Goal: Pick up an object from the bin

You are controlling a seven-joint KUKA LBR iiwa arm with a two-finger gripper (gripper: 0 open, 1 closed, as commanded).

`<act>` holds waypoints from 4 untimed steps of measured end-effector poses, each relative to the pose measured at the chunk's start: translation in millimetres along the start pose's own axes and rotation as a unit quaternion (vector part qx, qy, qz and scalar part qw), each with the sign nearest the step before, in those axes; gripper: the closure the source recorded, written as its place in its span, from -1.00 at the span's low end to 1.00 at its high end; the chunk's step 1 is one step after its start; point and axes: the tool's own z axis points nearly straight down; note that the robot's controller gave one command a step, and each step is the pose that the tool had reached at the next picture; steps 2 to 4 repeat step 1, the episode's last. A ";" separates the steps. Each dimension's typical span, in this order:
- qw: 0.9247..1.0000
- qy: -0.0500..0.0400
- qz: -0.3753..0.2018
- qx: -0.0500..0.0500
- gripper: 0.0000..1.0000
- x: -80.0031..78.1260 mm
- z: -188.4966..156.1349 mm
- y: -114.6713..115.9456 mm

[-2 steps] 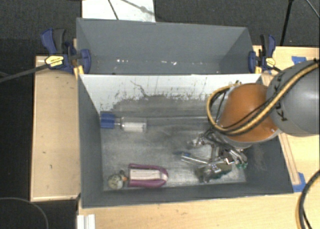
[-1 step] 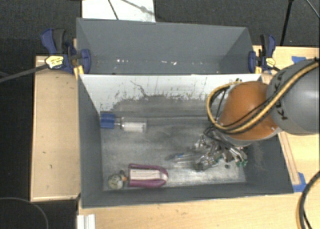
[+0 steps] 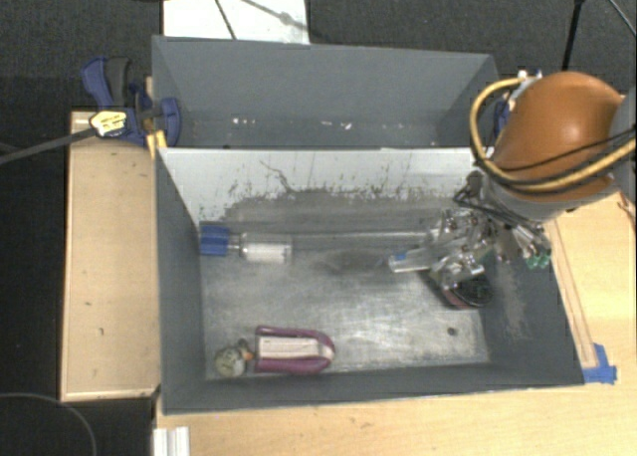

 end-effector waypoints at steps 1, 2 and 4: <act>0.984 0.002 -0.179 -0.003 1.00 32.6 -99.2 78.4; 0.984 0.002 -0.179 -0.003 1.00 32.6 -99.2 78.4; 0.984 0.002 -0.179 -0.003 1.00 32.6 -99.2 78.4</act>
Offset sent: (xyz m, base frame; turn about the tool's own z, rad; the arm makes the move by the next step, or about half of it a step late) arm -0.0536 0.0669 0.0969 -0.3601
